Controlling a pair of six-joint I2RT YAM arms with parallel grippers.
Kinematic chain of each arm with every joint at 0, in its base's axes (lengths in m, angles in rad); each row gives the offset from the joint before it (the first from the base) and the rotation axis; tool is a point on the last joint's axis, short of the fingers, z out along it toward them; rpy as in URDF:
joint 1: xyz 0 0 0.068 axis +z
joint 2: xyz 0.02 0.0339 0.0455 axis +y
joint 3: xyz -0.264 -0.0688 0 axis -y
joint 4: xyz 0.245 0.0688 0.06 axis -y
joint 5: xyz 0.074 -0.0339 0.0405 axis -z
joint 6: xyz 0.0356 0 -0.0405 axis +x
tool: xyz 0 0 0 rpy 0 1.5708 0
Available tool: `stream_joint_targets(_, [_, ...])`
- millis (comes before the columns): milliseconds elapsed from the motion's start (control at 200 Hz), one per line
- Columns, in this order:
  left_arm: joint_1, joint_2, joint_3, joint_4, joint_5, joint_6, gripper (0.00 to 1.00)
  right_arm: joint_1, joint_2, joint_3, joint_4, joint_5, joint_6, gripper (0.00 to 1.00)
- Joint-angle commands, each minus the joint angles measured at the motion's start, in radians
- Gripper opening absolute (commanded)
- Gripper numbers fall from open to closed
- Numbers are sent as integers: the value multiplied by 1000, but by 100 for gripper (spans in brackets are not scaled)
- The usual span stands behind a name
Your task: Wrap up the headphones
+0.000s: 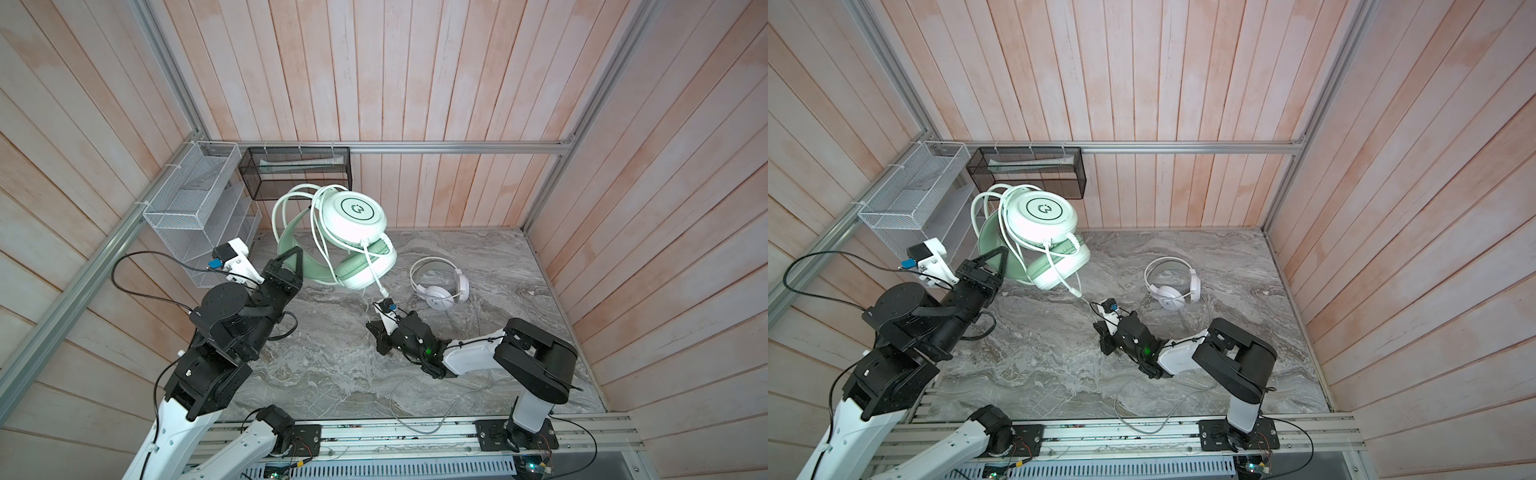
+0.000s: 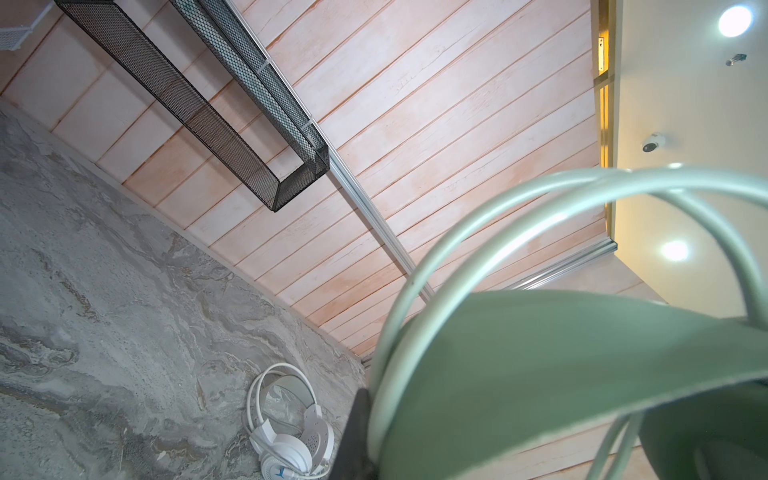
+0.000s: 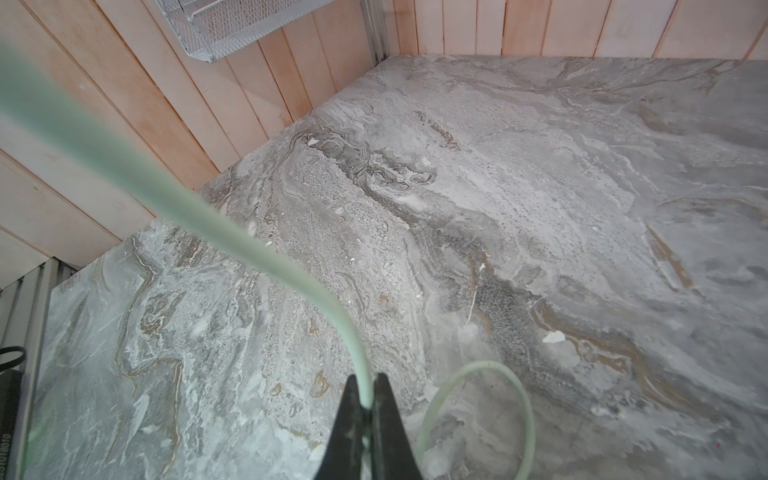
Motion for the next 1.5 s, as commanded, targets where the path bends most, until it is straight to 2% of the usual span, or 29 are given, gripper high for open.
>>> stream_joint_targets(0, [-3, 0, 52, 63, -54, -27, 0, 37, -25, -19, 12, -20, 14, 0])
stream_joint_targets(130, [-1, 34, 61, 77, -117, 41, 0, 105, -47, -46, 1, 0, 13, 0])
stream_joint_targets(305, [14, 99, 113, 92, -204, 165, 0, 213, -136, -110, -102, 88, -33, 0])
stream_joint_targets(405, [41, 152, 146, 99, -215, 231, 0, 266, -192, -136, -156, 115, -45, 0])
stream_joint_targets(620, [198, 268, 138, 67, -119, 203, 0, 433, -258, -40, -362, 215, -113, 0])
stream_joint_targets(775, [275, 340, 98, 50, -91, 178, 0, 536, -286, 93, -555, 273, -189, 0])
stream_joint_targets(905, [312, 385, 61, 52, -84, 175, 0, 578, -327, 170, -675, 285, -232, 0])
stream_joint_targets(1065, [315, 410, -6, 71, -96, 217, 0, 592, -383, 269, -839, 320, -285, 0])
stream_joint_targets(1280, [297, 403, -141, 74, -141, 307, 0, 592, -454, 382, -1028, 465, -390, 0])
stream_joint_targets(1390, [261, 379, -216, 84, -189, 402, 0, 591, -491, 418, -1070, 493, -443, 0])
stream_joint_targets(1495, [177, 354, -301, 117, -256, 520, 0, 584, -495, 479, -1134, 481, -493, 0])
